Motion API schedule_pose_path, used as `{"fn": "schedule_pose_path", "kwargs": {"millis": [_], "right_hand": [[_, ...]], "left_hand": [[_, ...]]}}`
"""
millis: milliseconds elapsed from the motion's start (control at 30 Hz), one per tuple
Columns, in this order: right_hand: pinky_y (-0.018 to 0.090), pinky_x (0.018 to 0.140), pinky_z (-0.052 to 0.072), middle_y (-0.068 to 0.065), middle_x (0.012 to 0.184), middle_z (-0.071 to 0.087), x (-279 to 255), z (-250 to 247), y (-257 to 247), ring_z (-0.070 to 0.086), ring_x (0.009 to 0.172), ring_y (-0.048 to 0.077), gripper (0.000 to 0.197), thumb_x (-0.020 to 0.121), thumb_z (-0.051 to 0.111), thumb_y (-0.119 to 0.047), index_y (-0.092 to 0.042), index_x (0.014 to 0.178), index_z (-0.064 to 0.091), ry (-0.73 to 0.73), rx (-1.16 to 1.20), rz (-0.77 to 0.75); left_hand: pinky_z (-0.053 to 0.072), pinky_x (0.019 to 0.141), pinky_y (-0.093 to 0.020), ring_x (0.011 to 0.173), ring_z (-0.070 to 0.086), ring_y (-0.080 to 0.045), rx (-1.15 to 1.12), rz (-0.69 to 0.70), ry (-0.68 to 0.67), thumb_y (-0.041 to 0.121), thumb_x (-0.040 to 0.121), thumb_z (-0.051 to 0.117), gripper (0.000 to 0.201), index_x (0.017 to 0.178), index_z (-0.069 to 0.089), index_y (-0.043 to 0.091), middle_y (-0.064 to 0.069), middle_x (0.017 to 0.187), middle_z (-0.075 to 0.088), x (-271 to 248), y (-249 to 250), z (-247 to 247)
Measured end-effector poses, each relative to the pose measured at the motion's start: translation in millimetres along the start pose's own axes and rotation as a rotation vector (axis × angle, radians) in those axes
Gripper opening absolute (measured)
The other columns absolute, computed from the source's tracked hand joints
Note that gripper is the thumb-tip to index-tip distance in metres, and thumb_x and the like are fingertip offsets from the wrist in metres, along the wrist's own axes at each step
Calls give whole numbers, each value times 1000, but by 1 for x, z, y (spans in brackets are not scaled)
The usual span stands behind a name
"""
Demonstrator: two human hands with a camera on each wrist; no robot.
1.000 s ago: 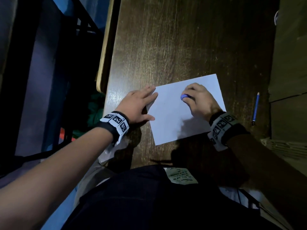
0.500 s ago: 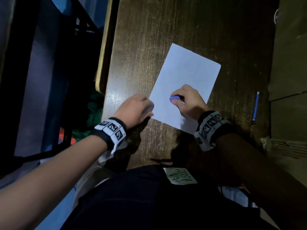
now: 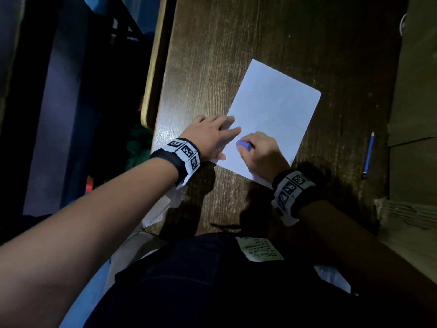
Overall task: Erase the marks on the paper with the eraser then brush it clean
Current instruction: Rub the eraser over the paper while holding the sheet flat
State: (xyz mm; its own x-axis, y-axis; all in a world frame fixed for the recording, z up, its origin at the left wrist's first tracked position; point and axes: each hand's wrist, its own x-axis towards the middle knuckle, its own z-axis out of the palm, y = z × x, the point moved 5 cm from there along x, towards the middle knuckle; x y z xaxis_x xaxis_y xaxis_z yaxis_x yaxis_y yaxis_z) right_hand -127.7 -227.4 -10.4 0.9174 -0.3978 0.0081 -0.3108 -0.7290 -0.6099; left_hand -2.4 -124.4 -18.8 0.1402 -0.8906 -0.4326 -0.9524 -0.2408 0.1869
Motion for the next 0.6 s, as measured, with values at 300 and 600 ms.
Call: {"fn": "schedule_pose_path", "kwargs": {"millis": [300,600], "right_hand": [[34,54,38,3,64,39,-10,9,-14,38,54,22,23,88,64,-6,-4,66,59,-91,-16,-64],[38,51,43,10,65,46,-20,19,-26,46,53,30,22,89,61,-6,-3,67,58,-219,-64,-170]], "left_hand": [[36,106,-49,139,29,-28,117,-18,-111,64,83,69,98,158,12,41,-2,161,15,5,1,-7],[39,105,-49,138,29,-29,158,-24,-113,70,76,72,106,158,10,42,-2,161,16,4,2,-9]]}}
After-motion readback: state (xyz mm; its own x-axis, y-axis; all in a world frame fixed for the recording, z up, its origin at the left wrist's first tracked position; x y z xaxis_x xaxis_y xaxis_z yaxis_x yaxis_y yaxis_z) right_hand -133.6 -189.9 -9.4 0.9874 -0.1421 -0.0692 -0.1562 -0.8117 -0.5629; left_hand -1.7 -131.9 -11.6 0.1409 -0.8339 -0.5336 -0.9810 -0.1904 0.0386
